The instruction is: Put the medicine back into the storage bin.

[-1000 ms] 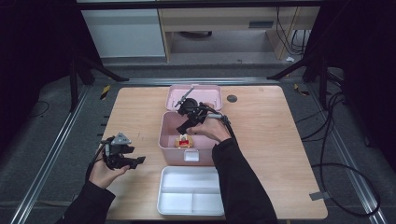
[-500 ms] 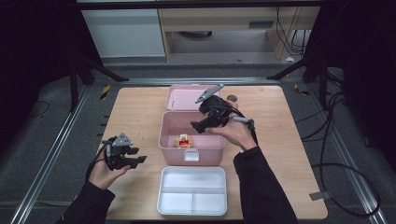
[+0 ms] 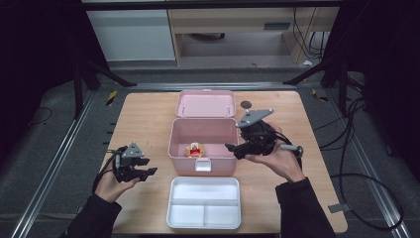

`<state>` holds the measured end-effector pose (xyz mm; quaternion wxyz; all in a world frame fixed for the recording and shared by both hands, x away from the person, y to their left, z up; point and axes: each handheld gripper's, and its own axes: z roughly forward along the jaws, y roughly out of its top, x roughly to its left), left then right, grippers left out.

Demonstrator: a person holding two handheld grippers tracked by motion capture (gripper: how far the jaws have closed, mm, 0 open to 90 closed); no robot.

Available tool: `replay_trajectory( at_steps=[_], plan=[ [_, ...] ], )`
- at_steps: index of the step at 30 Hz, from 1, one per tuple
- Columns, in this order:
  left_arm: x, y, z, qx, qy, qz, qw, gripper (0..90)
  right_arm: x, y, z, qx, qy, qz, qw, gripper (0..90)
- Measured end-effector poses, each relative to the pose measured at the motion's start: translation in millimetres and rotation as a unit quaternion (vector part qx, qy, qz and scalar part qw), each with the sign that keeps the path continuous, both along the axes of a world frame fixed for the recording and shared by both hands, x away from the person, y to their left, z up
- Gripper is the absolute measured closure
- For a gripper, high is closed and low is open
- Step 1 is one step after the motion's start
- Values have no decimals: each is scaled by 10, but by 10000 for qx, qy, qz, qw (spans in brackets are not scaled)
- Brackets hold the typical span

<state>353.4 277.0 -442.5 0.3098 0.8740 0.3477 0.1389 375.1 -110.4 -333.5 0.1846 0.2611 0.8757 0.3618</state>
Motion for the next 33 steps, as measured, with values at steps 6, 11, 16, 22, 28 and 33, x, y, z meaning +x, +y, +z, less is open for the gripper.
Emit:
replay_trajectory(
  at_steps=[6, 11, 16, 22, 28, 33],
  plan=[
    [-44, -86, 11, 96, 65, -268, 9996, 583, -242, -212, -163, -132, 3, 51, 9999, 289],
    [-87, -173, 22, 181, 117, -511, 9985, 630, -386, -339, -360, -139, 110, 183, 9997, 327],
    [-134, -272, 23, 209, 223, -741, 9968, 648, -404, -343, -507, -342, 252, 283, 9987, 350],
    [-218, -396, 47, 216, 336, -1115, 9930, 665, -424, -253, -641, -512, 391, 516, 9966, 408],
    [-309, -546, 45, 337, 437, -1526, 9868, 701, -462, -119, -806, -793, 580, 881, 9913, 456],
    [-374, -698, -22, 475, 546, -1857, 9799, 721, -521, -14, -963, -959, 798, 1178, 9852, 488]
  ],
)
